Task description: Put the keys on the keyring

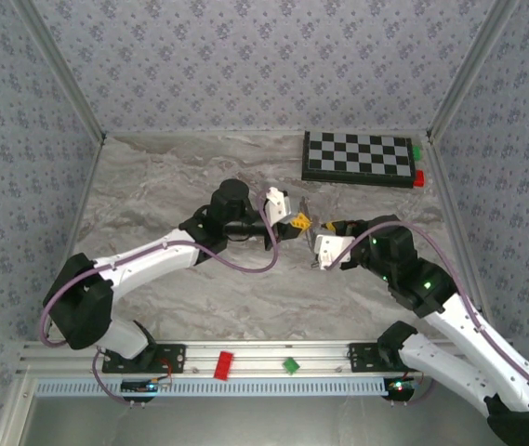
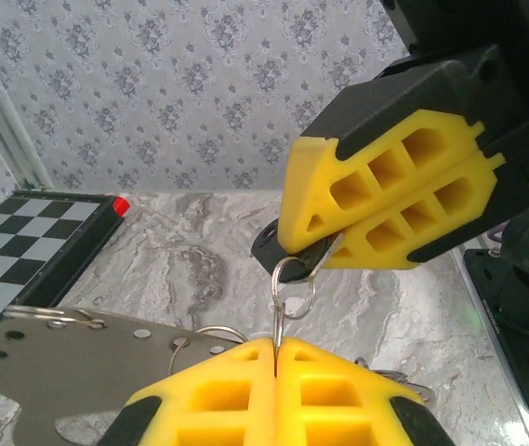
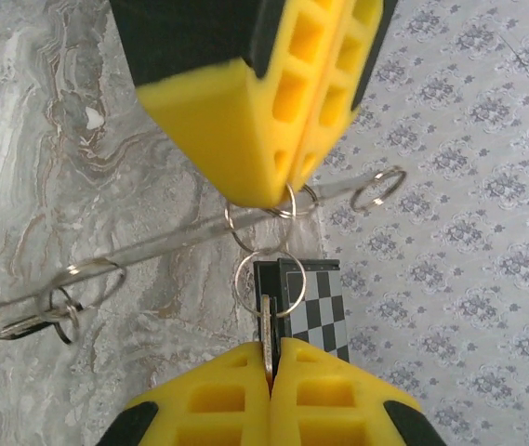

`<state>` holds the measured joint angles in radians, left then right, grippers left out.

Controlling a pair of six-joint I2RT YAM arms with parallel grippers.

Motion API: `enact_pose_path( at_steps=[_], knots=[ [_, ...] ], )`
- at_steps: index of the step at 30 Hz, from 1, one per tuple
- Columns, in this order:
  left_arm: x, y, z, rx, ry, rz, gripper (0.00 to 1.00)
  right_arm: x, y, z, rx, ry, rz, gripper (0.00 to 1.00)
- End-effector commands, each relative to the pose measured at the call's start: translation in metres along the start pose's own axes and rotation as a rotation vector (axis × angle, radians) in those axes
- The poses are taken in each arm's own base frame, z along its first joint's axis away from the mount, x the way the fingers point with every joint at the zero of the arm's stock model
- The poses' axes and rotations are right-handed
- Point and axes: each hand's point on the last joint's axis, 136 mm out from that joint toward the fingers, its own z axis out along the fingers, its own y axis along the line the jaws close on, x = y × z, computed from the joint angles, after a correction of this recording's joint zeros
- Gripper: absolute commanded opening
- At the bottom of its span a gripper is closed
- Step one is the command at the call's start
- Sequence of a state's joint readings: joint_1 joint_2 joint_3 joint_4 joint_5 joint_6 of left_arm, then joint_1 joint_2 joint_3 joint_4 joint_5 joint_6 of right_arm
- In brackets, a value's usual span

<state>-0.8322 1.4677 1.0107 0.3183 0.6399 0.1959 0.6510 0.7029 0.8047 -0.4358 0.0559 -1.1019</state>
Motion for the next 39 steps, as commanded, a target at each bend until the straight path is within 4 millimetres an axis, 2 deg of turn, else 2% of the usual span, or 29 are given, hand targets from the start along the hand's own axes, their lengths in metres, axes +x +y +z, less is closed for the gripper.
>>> enact_pose_path(
  at_steps=[1, 4, 9, 15, 25, 26, 27, 30, 32, 39],
  knots=[
    [-0.026, -0.002, -0.01, -0.002, -0.074, 0.041, 0.0, 0.007, -0.001, -0.003, 0.013, 0.019, 0.037, 0.0],
    [-0.027, -0.005, -0.01, 0.017, -0.079, 0.039, 0.0, 0.007, 0.0, -0.003, 0.011, 0.017, 0.048, 0.0],
    [-0.024, -0.005, -0.008, 0.021, -0.071, 0.034, 0.0, 0.004, -0.01, -0.005, 0.041, 0.007, 0.068, 0.0],
    [-0.019, -0.002, -0.004, 0.025, -0.054, 0.018, 0.0, -0.013, -0.02, -0.011, 0.034, -0.051, 0.115, 0.0],
    [-0.033, -0.004, -0.007, 0.021, -0.106, 0.016, 0.0, -0.012, -0.006, 0.001, -0.032, -0.025, 0.116, 0.0],
    [-0.033, -0.004, -0.008, 0.021, -0.106, 0.015, 0.05, -0.011, -0.005, 0.002, -0.035, -0.02, 0.116, 0.0],
    [-0.031, -0.003, -0.007, 0.02, -0.1, 0.015, 0.18, -0.011, -0.006, 0.001, -0.032, -0.022, 0.116, 0.0],
    [-0.026, -0.001, -0.006, 0.012, -0.085, 0.01, 0.22, -0.012, -0.011, -0.001, -0.014, -0.023, 0.116, 0.0],
    [-0.025, -0.002, -0.005, 0.014, -0.082, 0.003, 0.31, -0.013, -0.013, -0.003, -0.007, -0.026, 0.114, 0.0],
    [-0.023, -0.001, -0.004, 0.018, -0.074, -0.005, 0.33, -0.015, -0.015, -0.003, -0.005, -0.032, 0.111, 0.0]
  ],
)
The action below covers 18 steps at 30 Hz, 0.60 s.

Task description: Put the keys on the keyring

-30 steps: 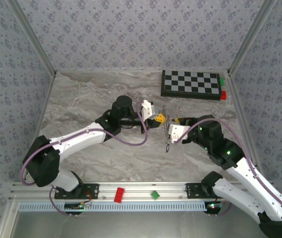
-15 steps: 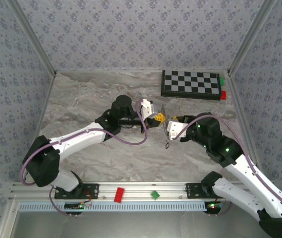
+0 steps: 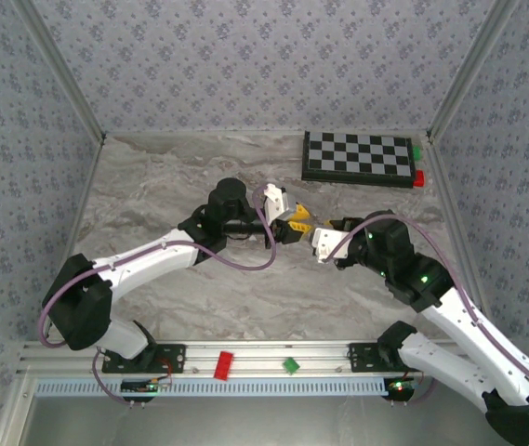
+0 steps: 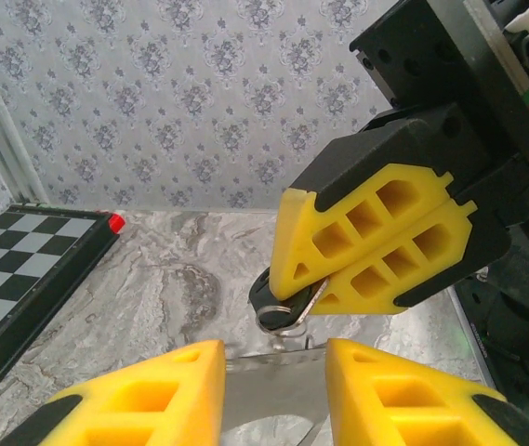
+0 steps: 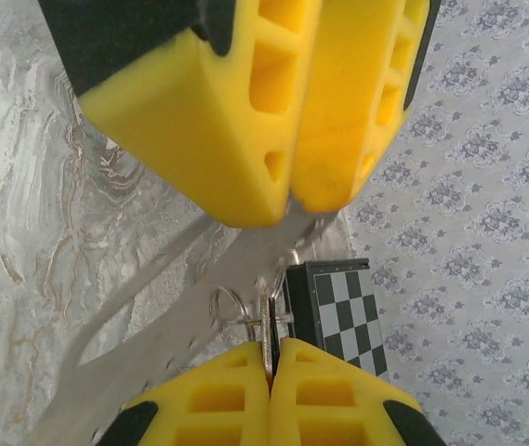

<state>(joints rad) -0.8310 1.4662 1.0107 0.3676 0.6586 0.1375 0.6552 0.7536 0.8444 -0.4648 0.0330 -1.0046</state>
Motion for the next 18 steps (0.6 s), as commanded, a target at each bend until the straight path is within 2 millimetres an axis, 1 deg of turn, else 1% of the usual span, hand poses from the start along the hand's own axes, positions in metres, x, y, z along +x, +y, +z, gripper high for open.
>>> enact_pose_path(
  at_steps=[1, 11, 18],
  knots=[
    [-0.0115, 0.0001, -0.0028, 0.007, -0.029, 0.024, 0.33, -0.0112, -0.0157, -0.01, 0.042, -0.031, 0.016, 0.0],
    [-0.0058, 0.0035, -0.0022, -0.008, -0.016, 0.019, 0.32, -0.0171, -0.0218, -0.0143, 0.055, -0.048, 0.019, 0.0],
    [-0.0052, 0.007, -0.0029, -0.021, -0.014, 0.017, 0.33, -0.0134, -0.0193, -0.0088, 0.046, -0.03, 0.02, 0.0]
  ],
)
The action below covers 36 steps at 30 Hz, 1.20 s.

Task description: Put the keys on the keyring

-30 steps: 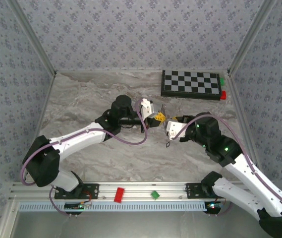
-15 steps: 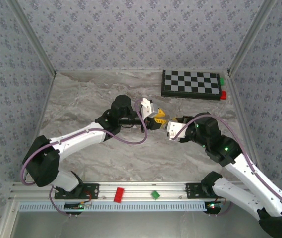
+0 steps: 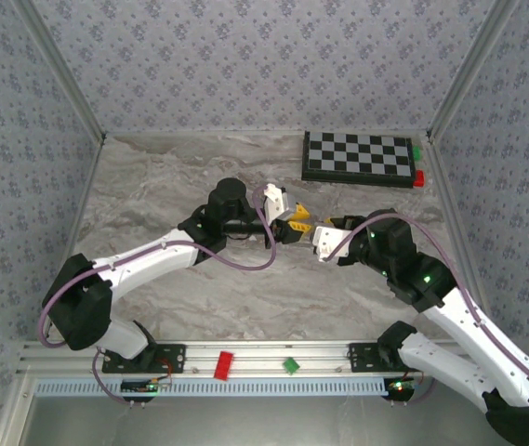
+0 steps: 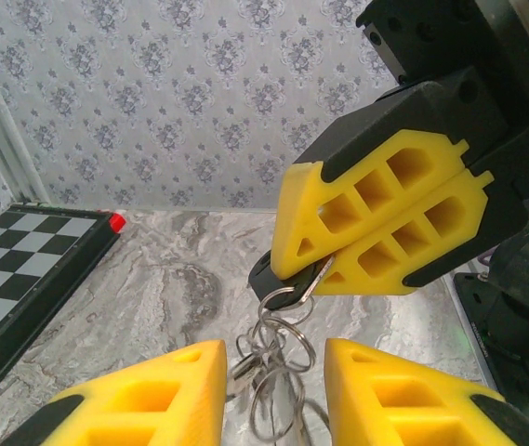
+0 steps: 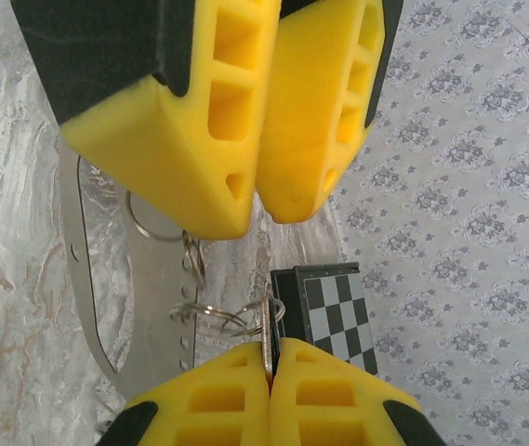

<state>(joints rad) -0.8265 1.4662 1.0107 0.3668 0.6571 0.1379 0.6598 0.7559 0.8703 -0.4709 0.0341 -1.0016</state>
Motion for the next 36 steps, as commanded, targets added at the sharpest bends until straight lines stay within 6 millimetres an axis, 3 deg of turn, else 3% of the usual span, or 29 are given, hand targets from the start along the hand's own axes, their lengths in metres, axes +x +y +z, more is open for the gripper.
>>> enact_pose_path(
  at_steps=[1, 7, 13, 14, 15, 22, 26, 36],
  knots=[
    [-0.006, 0.005, -0.003, -0.02, -0.016, 0.018, 0.33, -0.007, -0.011, -0.003, 0.031, -0.013, 0.018, 0.0],
    [-0.015, 0.017, -0.013, -0.091, -0.017, -0.004, 0.54, 0.001, -0.006, 0.009, 0.014, 0.013, 0.062, 0.0],
    [-0.027, 0.039, -0.039, -0.256, -0.048, -0.057, 0.76, 0.003, -0.01, 0.025, 0.024, 0.044, 0.125, 0.0],
    [-0.029, 0.042, -0.045, -0.292, -0.06, -0.062, 0.97, 0.0, -0.01, 0.029, 0.019, 0.04, 0.147, 0.0],
    [-0.031, 0.044, -0.052, -0.329, -0.071, -0.062, 0.99, -0.001, -0.01, 0.031, 0.014, 0.037, 0.168, 0.0],
    [-0.045, 0.069, -0.117, -0.678, -0.14, -0.075, 1.0, -0.021, 0.006, 0.066, -0.04, 0.046, 0.24, 0.0],
    [-0.043, 0.082, -0.157, -0.849, -0.165, -0.114, 1.0, -0.04, 0.01, 0.089, -0.063, 0.047, 0.309, 0.0],
    [-0.029, 0.087, -0.253, -1.141, -0.301, -0.263, 1.0, -0.086, 0.034, 0.155, -0.153, 0.069, 0.392, 0.0]
  ],
)
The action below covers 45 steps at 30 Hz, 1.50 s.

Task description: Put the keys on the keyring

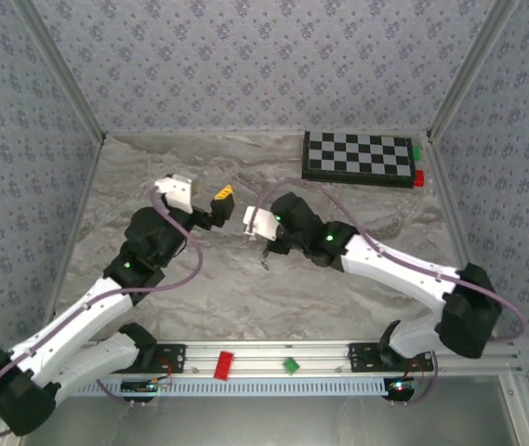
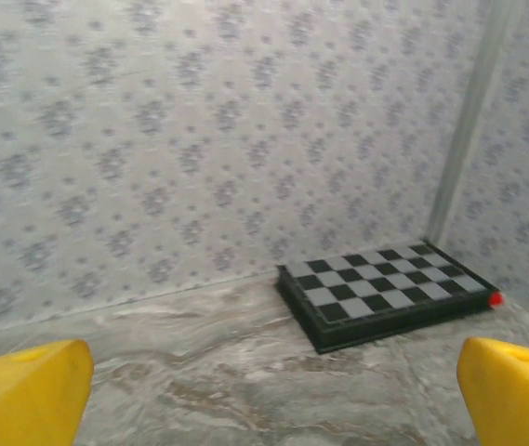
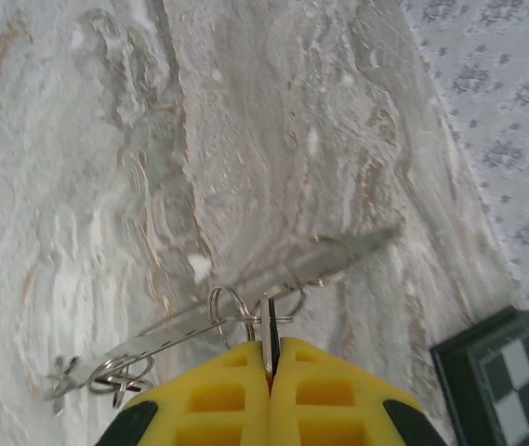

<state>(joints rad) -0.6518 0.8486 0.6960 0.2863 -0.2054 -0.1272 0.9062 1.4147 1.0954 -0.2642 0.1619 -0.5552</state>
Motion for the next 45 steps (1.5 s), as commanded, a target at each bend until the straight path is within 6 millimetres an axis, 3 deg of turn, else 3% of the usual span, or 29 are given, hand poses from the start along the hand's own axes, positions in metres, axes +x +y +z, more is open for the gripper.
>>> enact_pose_path(
  at_steps=[1, 11, 18, 26, 28, 38, 45],
  knots=[
    [-0.012, 0.031, -0.017, -0.114, -0.056, -0.096, 1.0, -0.03, -0.02, 0.009, 0.046, -0.034, 0.114, 0.0],
    [-0.005, 0.045, -0.025, -0.163, -0.051, -0.095, 1.0, -0.012, -0.012, 0.059, -0.03, 0.116, 0.168, 0.0],
    [0.001, 0.051, -0.025, -0.184, -0.049, -0.105, 1.0, 0.014, -0.012, 0.073, -0.036, 0.154, 0.236, 0.0],
    [0.007, 0.055, -0.021, -0.19, -0.045, -0.122, 1.0, 0.039, -0.002, 0.071, -0.014, 0.182, 0.284, 0.0],
    [0.008, 0.055, -0.02, -0.187, -0.043, -0.126, 1.0, 0.059, 0.01, 0.07, -0.021, 0.216, 0.293, 0.0],
    [0.011, 0.054, -0.018, -0.179, -0.038, -0.136, 1.0, 0.079, 0.03, 0.052, -0.006, 0.24, 0.339, 0.0],
    [0.014, 0.053, -0.016, -0.175, -0.031, -0.144, 1.0, 0.106, 0.046, 0.041, -0.005, 0.306, 0.372, 0.0]
  ],
)
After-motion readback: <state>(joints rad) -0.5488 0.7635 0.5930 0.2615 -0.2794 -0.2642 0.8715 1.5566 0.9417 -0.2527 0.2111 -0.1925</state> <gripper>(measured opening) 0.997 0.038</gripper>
